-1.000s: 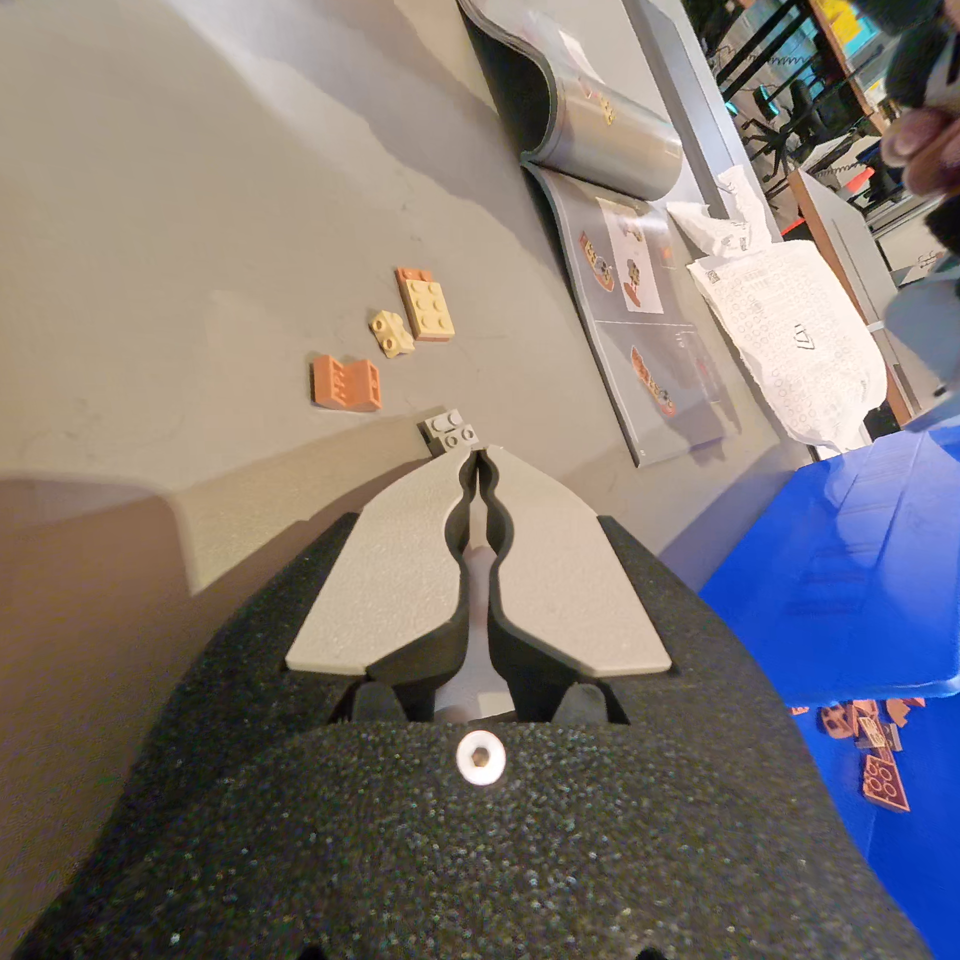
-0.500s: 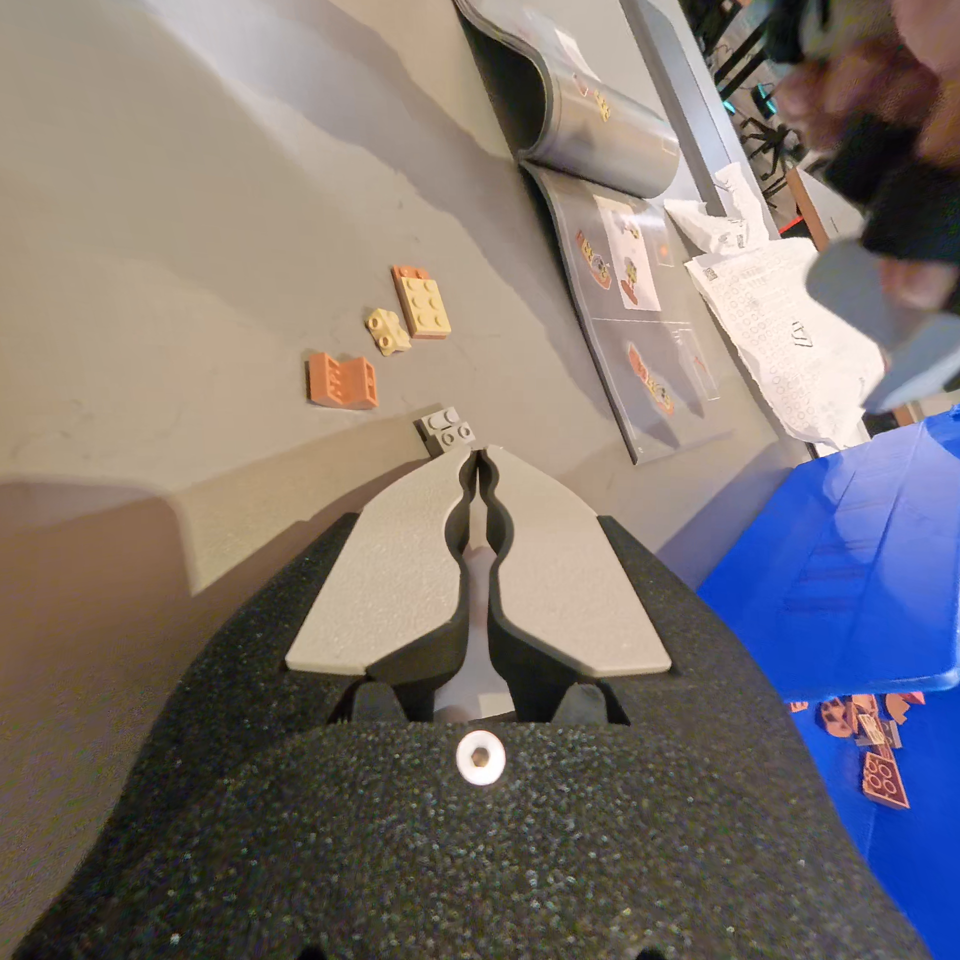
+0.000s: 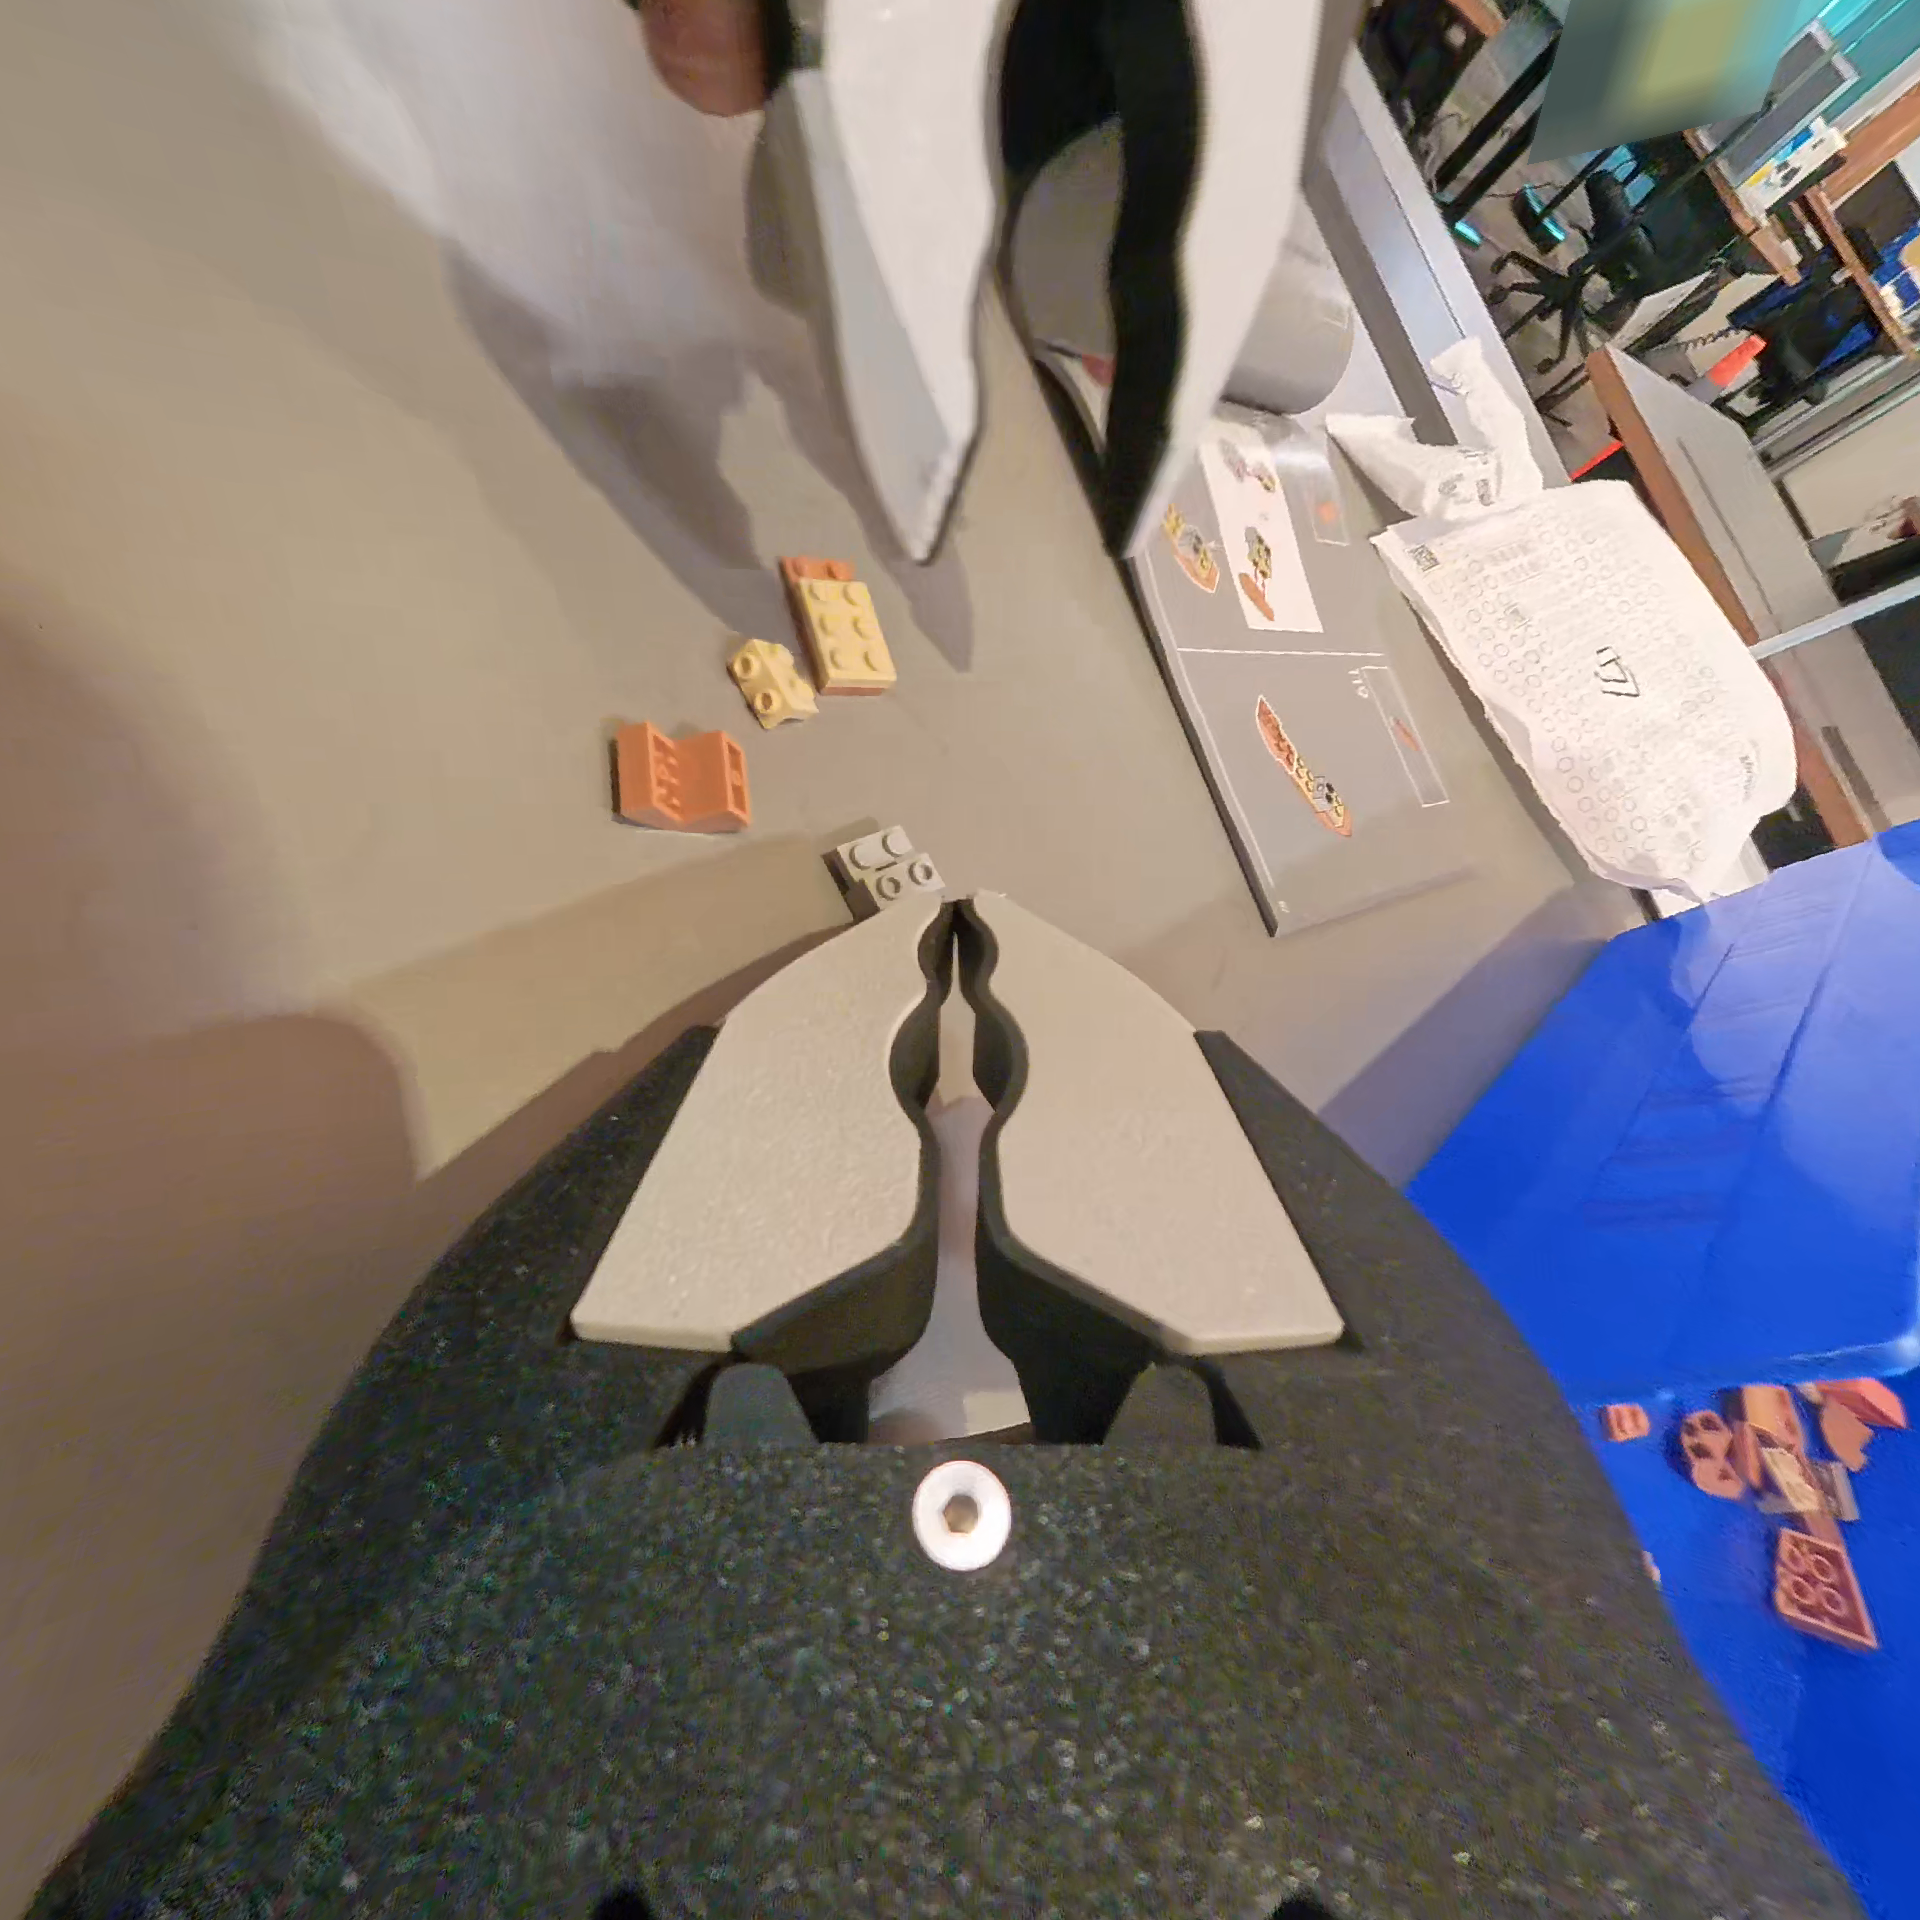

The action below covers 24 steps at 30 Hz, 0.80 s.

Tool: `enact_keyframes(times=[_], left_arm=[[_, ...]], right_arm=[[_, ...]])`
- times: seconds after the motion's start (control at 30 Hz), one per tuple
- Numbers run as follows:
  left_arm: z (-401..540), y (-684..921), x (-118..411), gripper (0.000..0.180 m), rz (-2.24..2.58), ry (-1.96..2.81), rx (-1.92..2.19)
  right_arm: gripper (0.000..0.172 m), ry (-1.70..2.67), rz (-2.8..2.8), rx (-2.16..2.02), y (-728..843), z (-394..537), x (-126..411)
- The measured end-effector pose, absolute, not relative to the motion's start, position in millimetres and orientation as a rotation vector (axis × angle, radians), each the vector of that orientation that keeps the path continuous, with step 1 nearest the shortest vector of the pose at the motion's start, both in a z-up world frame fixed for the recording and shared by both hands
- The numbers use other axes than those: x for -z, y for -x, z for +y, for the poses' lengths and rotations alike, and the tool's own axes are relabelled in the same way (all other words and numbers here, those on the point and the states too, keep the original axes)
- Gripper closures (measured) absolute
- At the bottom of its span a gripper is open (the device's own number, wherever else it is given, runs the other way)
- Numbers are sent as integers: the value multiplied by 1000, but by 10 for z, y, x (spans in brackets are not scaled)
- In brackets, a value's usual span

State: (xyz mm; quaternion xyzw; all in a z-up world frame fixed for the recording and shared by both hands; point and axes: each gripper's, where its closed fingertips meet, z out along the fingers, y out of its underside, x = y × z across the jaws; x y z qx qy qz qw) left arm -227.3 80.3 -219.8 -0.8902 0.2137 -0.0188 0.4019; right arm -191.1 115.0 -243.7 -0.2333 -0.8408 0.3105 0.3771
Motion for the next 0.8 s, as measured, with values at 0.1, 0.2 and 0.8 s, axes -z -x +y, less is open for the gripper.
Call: enact_keyframes(times=[0.1,0.2,0.8], left_arm=[[740,2186,2270,143,510,2269,108],[700,2063,2331,143,507,2284,164],[589,1971,2634,164,643,2370,73]], right_arm=[[172,629,-2155,-852,1917,1156,2411],[170,651,-2171,-904,1913,1156,2393],[170,679,-2217,-953,1957,1144,2401]])
